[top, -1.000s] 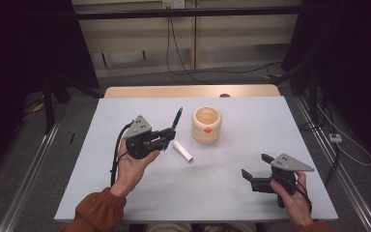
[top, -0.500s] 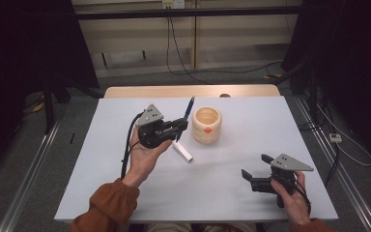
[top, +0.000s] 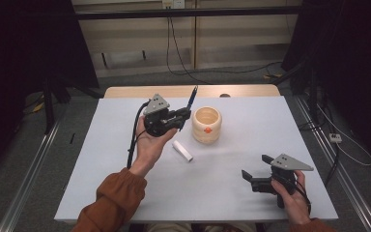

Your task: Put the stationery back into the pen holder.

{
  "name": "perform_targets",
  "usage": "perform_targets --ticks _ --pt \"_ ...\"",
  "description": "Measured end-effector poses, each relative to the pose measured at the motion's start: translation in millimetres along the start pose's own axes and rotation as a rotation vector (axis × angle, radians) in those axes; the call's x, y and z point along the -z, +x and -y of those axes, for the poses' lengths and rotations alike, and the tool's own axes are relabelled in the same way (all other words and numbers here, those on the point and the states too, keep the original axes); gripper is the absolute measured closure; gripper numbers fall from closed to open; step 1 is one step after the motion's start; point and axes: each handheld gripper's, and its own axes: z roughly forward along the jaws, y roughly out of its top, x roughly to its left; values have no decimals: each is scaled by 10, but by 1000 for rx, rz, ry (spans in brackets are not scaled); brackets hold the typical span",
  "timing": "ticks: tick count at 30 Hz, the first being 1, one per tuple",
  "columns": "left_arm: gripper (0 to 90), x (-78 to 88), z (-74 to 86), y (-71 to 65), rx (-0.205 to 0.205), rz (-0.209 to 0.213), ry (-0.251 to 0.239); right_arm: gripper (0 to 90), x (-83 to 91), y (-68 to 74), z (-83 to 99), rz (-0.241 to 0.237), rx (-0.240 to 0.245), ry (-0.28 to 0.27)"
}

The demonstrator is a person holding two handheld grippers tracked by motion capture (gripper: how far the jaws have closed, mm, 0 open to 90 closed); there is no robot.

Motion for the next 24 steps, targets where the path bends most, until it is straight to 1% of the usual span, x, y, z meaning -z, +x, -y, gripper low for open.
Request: perform_targets --ticks 3,5,9,11,12,14,16,18,21,24 --pt "797 -24 -45 19 -2 2 -7 39 -6 3 7 4 -9 13" --pt "797 -51 -75 25 -2 4 -13 39 -7 3 7 1 -9 11" --pt "798 -139 -121 47 -1 9 -12 40 -8 4 6 2 -10 11" --pt "798 -193 -133 58 -4 2 -12 40 -7 5 6 4 -11 11" --pt "797 -220 -133 66 5 5 -16 40 -5 5 7 4 -12 12" --pt "797 -276 -129 80 9 3 -10 40 -3 6 8 5 -10 14" --pt "797 -326 -112 87 19 8 -18 40 -3 4 9 4 -11 13" --pt "797 -377 -99 95 14 3 -19 40 3 3 10 4 -11 13" --pt "797 -450 -91 115 29 3 -25 41 4 -1 12 5 -12 11" --pt "797 -522 -78 130 33 -2 -27 41 7 5 9 3 -13 11"
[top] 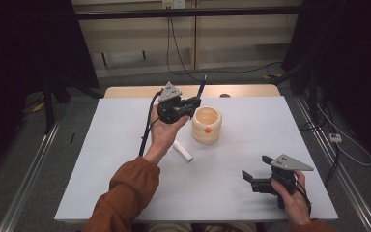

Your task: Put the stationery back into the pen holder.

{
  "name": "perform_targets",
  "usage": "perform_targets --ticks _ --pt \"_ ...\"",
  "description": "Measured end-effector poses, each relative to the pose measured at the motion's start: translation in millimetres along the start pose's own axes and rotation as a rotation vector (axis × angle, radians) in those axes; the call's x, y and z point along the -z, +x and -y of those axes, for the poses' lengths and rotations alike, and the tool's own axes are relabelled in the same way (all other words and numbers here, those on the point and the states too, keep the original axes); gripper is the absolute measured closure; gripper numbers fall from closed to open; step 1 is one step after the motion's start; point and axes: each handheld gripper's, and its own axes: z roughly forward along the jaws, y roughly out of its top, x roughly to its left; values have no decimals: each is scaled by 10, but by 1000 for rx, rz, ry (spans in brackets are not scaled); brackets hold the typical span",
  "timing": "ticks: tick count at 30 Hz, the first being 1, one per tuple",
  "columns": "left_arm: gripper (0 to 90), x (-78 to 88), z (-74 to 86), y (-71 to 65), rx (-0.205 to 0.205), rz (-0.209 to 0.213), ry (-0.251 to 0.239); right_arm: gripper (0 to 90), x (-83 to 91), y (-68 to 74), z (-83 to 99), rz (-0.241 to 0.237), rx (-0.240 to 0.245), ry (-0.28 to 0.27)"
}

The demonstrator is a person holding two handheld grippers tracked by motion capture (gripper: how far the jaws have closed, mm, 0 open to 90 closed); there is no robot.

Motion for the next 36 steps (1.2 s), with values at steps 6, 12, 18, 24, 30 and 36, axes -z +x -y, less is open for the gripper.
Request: perform_targets --ticks 6,12,18,24,30,36 --pt "797 -148 7 18 -3 3 25 40 -8 5 0 -6 5 1" --pt "797 -313 -4 30 -26 12 44 39 -9 8 1 -10 5 5" --pt "797 -455 72 63 -9 12 55 39 -3 1 6 -12 9 5" --pt "797 -567 162 96 24 -6 57 40 -15 11 8 -21 5 11" --pt "796 -613 233 75 8 10 68 39 -9 6 11 -21 8 10" --pt "795 -623 318 88 9 38 69 38 -9 7 13 -22 9 10"
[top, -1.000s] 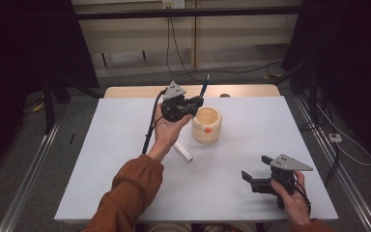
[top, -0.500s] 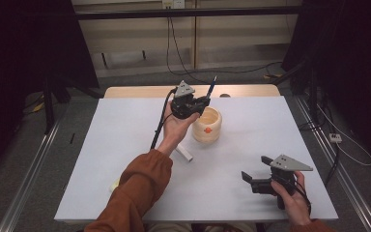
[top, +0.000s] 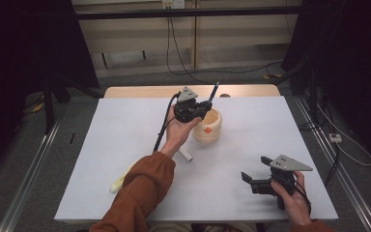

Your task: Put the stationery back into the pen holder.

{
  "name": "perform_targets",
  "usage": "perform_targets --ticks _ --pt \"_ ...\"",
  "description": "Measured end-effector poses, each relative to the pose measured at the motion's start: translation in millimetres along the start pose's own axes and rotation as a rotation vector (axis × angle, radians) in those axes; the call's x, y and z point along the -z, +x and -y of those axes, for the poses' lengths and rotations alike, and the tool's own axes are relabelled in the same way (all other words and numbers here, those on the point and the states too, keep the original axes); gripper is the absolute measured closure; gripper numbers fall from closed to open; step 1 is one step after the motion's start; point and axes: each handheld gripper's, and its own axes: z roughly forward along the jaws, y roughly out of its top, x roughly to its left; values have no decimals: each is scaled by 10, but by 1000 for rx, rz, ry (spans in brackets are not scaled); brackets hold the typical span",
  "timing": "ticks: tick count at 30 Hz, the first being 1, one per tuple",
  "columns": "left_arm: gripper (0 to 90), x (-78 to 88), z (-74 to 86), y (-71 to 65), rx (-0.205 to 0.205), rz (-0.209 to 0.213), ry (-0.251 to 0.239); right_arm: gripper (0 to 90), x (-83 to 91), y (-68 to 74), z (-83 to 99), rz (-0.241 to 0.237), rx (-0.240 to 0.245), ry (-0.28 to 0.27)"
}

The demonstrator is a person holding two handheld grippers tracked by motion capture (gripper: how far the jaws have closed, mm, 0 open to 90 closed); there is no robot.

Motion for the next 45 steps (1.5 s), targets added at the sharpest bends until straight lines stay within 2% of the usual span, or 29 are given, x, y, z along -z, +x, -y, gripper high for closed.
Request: perform_targets --ticks 5,13,16,18,21,23,25,29,35,39,42,44,45 --pt "792 -5 83 9 -1 -5 21 38 -1 3 0 -2 5 3" --pt "755 17 138 3 4 -6 28 40 -10 7 -2 -4 5 6" --pt "677 45 119 -13 23 -1 39 40 -9 12 -3 -5 9 4" --pt "586 78 91 -18 32 -12 34 40 -8 11 -3 -7 7 4" --pt "495 140 52 -5 53 3 24 40 -7 7 -2 -6 4 4" --pt "402 181 38 9 63 2 35 40 -10 7 -2 -6 5 5" --pt "329 225 33 17 89 23 50 39 -10 11 -3 -4 5 6" --pt "224 345 15 35 55 -15 90 39 -10 3 -1 -1 5 8" --pt "140 548 15 86 28 -69 115 39 -19 8 -2 -4 9 10" --pt "105 676 45 107 25 -78 117 39 -27 13 -5 -7 7 11" --pt "84 774 77 132 35 -92 111 39 -30 16 -5 -8 8 15" --pt "73 833 102 157 57 -103 123 39 -33 19 -5 -9 5 15" --pt "71 858 122 175 66 -93 130 39 -34 19 -5 -8 7 14"
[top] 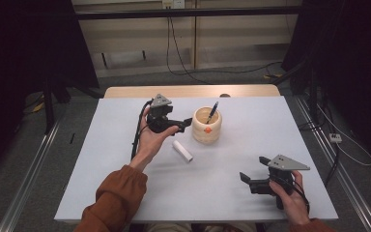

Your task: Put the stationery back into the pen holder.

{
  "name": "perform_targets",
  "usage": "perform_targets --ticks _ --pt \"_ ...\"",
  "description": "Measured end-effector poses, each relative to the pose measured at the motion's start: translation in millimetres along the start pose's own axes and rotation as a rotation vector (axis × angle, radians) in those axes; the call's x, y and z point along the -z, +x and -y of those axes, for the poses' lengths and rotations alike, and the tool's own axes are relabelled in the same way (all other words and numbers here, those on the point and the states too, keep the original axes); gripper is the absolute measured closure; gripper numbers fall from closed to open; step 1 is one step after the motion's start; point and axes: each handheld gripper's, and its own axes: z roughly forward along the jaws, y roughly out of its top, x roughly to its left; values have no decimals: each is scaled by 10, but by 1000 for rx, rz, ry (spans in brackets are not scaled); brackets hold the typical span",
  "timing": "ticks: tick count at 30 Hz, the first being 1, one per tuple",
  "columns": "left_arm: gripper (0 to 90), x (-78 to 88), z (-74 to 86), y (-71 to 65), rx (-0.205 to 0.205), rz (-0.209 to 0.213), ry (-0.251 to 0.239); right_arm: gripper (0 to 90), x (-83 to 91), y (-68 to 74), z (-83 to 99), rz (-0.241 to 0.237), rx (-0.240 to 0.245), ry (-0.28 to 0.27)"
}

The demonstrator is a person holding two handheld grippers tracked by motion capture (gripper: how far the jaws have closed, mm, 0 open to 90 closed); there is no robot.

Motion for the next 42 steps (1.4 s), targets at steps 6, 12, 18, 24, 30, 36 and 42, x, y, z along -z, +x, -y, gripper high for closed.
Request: perform_targets --ticks 6,12,18,24,30,36,42 --pt "55 137 94 55 12 17 -6 39 -3 0 -1 -1 2 3" --pt "52 265 181 30 -32 -10 34 40 -4 3 -1 -1 2 3" --pt "58 431 282 33 -19 -21 39 40 -13 6 -1 -3 -2 6" --pt "59 607 395 12 -38 -25 41 38 -24 12 -3 -19 0 14" --pt "59 774 559 0 -38 -43 50 38 -30 20 -12 -40 -1 23" --pt "56 912 796 -34 -51 -40 59 39 -44 26 -23 -45 -10 24" --pt "57 1088 980 -82 -25 -57 46 59 -78 52 -42 -25 15 36"
